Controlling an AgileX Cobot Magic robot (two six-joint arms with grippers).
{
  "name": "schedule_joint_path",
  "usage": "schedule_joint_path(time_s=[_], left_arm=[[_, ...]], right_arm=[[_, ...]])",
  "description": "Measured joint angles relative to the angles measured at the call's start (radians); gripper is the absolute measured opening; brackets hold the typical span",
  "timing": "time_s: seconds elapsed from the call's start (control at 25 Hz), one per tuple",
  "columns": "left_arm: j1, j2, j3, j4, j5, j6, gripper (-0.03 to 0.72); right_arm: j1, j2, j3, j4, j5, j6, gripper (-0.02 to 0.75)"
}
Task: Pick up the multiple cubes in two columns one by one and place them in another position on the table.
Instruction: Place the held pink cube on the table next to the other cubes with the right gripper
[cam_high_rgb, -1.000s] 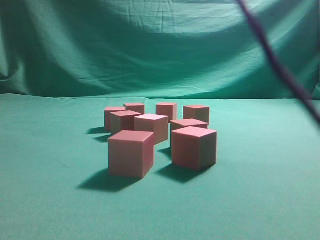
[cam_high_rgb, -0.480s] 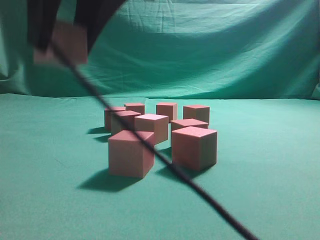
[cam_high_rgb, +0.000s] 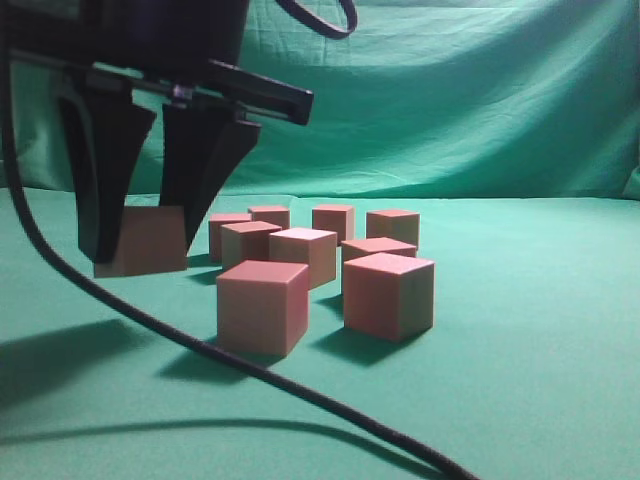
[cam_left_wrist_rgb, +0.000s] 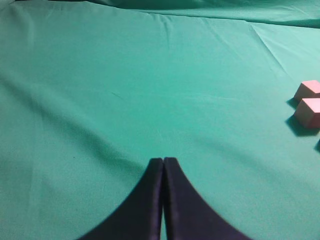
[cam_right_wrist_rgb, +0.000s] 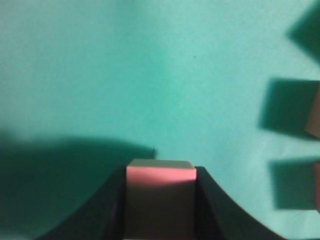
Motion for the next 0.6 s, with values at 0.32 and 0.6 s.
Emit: schedule_joint_path(time_s=[0.32, 0.6], left_arm=[[0.000, 0.000, 0.000, 0.000, 0.000, 0.000, 0.000], [0.000, 0.000, 0.000, 0.000, 0.000, 0.000, 0.000]], right_arm=[[0.000, 0.040, 0.000, -0.034, -0.016, 0.056, 0.271], [0.000, 0.047, 0.000, -0.034, -0.016, 0.077, 0.271]])
